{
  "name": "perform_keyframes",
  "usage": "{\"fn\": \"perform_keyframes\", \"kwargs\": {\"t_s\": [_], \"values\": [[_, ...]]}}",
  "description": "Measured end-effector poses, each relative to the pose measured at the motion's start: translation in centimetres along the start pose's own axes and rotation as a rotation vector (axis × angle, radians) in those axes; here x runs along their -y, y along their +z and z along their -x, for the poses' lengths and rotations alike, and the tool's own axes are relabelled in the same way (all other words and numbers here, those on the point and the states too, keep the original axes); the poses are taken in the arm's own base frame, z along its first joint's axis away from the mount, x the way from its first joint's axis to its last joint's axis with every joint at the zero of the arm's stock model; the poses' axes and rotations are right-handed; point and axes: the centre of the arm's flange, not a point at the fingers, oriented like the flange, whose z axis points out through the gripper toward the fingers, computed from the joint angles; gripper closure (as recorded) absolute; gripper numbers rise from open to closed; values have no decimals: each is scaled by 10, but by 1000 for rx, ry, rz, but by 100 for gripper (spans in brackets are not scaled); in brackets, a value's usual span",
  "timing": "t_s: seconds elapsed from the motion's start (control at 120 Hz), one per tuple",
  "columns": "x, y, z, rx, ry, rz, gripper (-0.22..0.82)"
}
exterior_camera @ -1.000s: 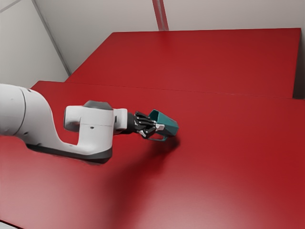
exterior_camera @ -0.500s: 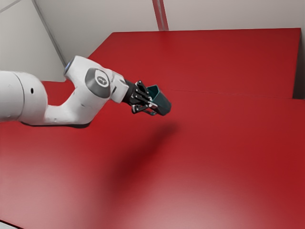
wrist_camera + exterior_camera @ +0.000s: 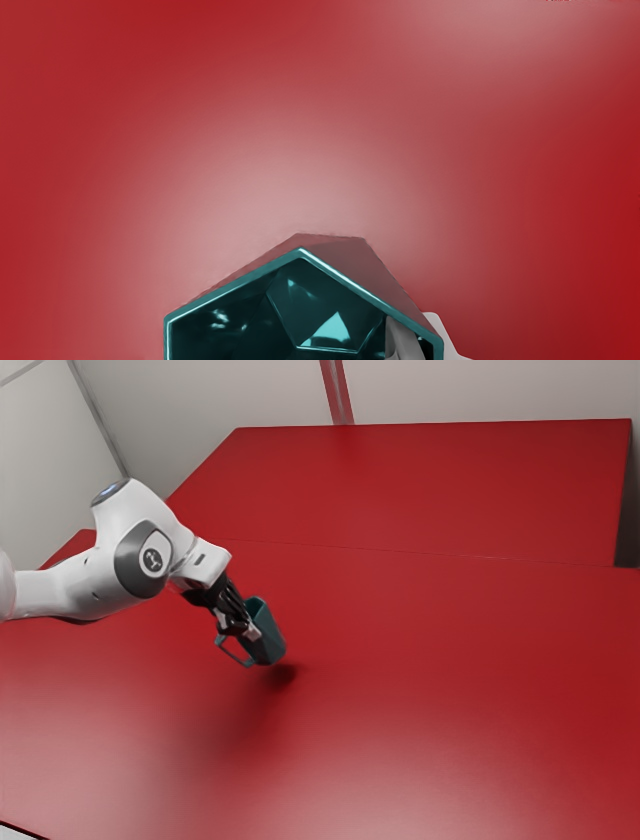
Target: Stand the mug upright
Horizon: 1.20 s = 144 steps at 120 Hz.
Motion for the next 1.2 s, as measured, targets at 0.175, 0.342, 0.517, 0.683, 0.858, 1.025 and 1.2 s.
{"fn": "perform_keyframes", "kwargs": {"t_s": [0.175, 0.342, 0.517, 0.683, 0.858, 1.025, 1.2], "values": [[10, 4, 16, 22, -182, 1, 79], [21, 7, 34, 35, -330, -6, 79], [26, 9, 42, 42, -435, -9, 79], [31, 16, 50, 57, -517, -7, 79], [33, 23, 51, 69, -569, -3, 78], [34, 26, 51, 73, -606, 1, 59], [41, 13, 42, 53, -635, -6, 30]]}}
